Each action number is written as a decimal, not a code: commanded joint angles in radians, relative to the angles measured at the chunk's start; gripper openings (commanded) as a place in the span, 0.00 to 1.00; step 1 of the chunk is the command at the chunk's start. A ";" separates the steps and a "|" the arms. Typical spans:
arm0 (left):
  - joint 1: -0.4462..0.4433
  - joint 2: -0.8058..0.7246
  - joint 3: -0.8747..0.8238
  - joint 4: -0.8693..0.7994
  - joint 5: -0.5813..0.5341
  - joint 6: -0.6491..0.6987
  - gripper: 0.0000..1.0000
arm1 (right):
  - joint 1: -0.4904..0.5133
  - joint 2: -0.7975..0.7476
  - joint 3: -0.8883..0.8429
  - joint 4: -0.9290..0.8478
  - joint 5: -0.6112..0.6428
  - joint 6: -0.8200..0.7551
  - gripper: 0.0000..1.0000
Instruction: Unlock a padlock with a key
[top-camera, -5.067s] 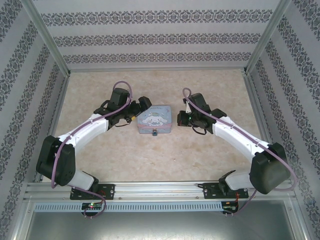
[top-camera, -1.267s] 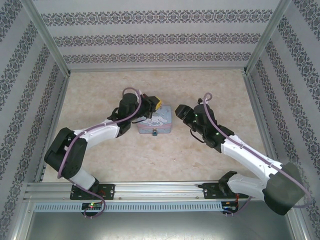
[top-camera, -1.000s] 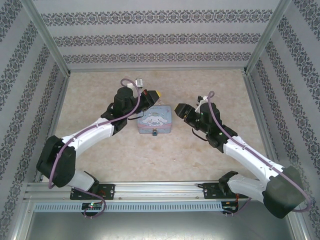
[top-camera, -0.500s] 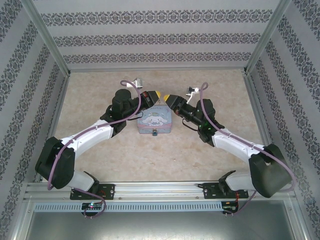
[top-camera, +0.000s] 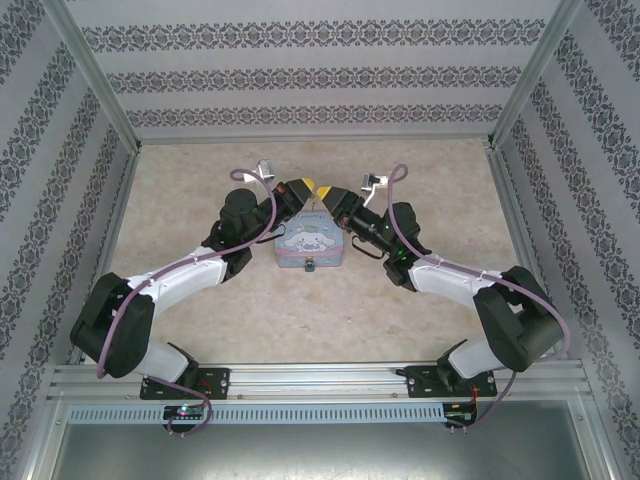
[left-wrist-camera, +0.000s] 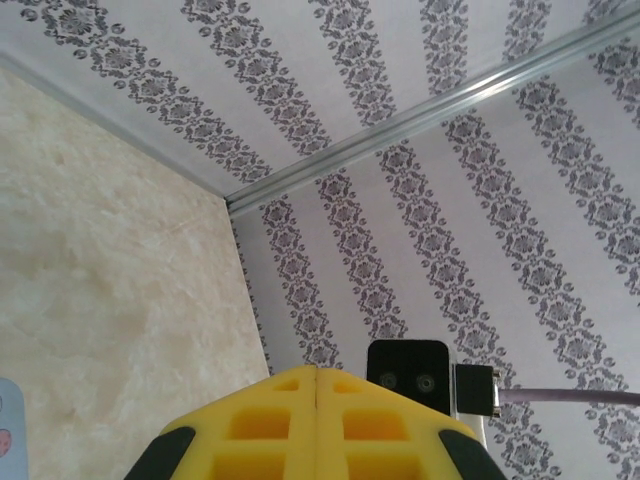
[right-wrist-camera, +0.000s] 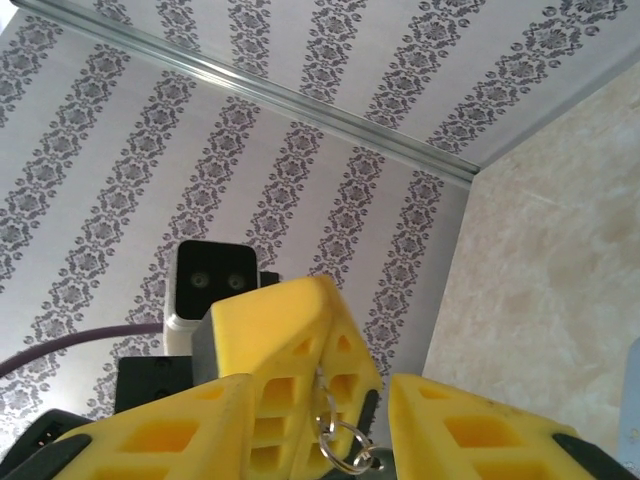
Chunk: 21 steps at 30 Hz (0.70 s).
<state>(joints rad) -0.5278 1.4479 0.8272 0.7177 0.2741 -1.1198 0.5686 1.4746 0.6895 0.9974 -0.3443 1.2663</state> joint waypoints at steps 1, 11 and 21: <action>0.009 -0.029 -0.017 0.102 -0.048 -0.057 0.00 | 0.015 0.026 0.032 0.080 0.031 0.025 0.40; 0.007 -0.028 -0.028 0.118 -0.067 -0.089 0.00 | 0.034 0.092 0.064 0.127 0.041 0.048 0.38; 0.007 -0.021 -0.028 0.114 -0.070 -0.089 0.00 | 0.043 0.127 0.081 0.156 0.037 0.065 0.33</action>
<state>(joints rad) -0.5278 1.4471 0.8108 0.7578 0.2176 -1.2026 0.5980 1.5887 0.7433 1.0912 -0.3183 1.3220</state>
